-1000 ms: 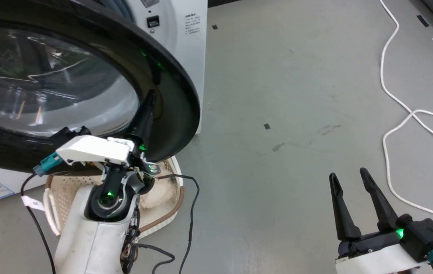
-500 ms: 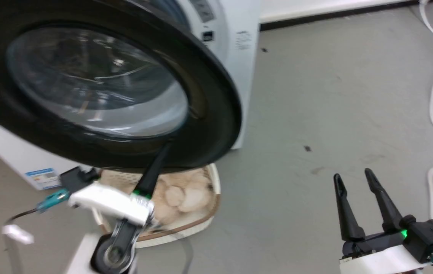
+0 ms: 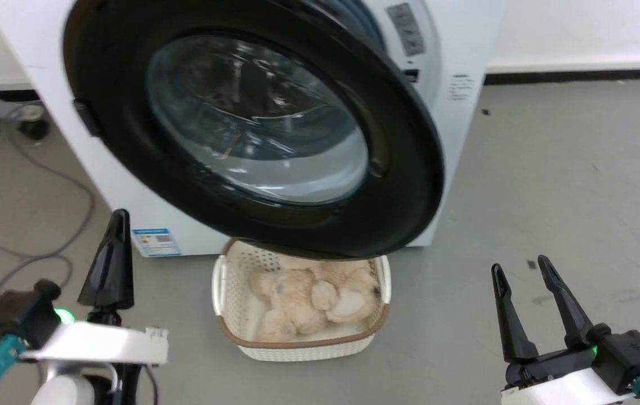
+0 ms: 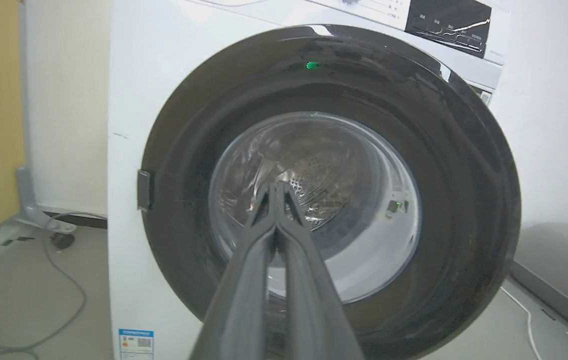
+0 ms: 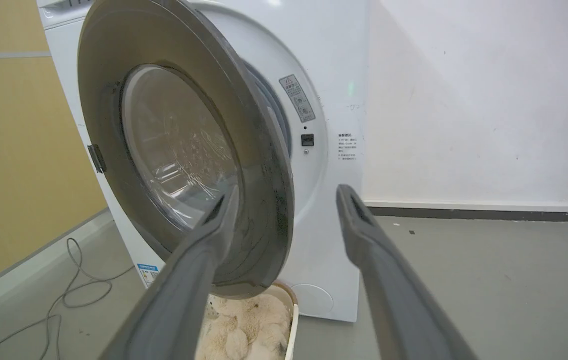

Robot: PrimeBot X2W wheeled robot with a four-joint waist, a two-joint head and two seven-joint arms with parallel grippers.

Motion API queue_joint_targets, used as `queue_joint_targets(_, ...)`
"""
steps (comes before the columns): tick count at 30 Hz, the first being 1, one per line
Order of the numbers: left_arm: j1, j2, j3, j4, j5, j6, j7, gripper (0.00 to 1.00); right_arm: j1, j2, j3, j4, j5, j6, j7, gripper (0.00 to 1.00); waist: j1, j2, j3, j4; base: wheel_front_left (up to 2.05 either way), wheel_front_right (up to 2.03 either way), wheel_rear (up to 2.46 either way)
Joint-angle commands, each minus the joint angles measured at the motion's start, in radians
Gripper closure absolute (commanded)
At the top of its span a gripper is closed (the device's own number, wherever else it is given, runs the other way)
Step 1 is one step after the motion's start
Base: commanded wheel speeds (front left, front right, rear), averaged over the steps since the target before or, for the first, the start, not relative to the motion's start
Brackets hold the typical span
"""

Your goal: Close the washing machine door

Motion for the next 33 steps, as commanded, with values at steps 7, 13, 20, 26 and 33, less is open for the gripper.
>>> queue_joint_targets(7,0.111,-0.062,0.007,-0.017,0.226,0.012,-0.005,0.0,0.023,-0.021,0.01,0.003,0.001,0.001,-0.005,0.0,0.0,0.0,-0.03,0.069,0.0,0.0,0.0)
queue_joint_targets(13,0.169,-0.103,-0.014,0.002,0.322,0.023,-0.005,0.0,0.031,-0.028,0.02,0.016,0.005,0.001,-0.005,0.0,0.0,0.0,-0.042,0.103,0.0,0.0,0.0)
queue_joint_targets(20,0.19,-0.129,-0.033,0.007,0.382,0.018,-0.005,0.0,0.026,-0.033,0.028,0.034,0.013,0.001,-0.005,0.0,0.0,0.0,-0.029,0.139,0.0,0.0,0.0)
queue_joint_targets(26,0.173,-0.151,-0.05,0.02,0.406,0.003,-0.005,0.0,-0.01,-0.069,0.07,0.038,0.018,0.001,0.001,1.0,0.0,0.0,0.017,0.182,0.0,0.0,0.0)
queue_joint_targets(33,0.106,-0.181,-0.046,0.026,0.425,-0.026,-0.005,0.0,-0.204,-0.217,0.152,0.069,0.044,0.001,0.085,1.0,0.0,0.0,0.125,0.251,0.0,0.0,0.0)
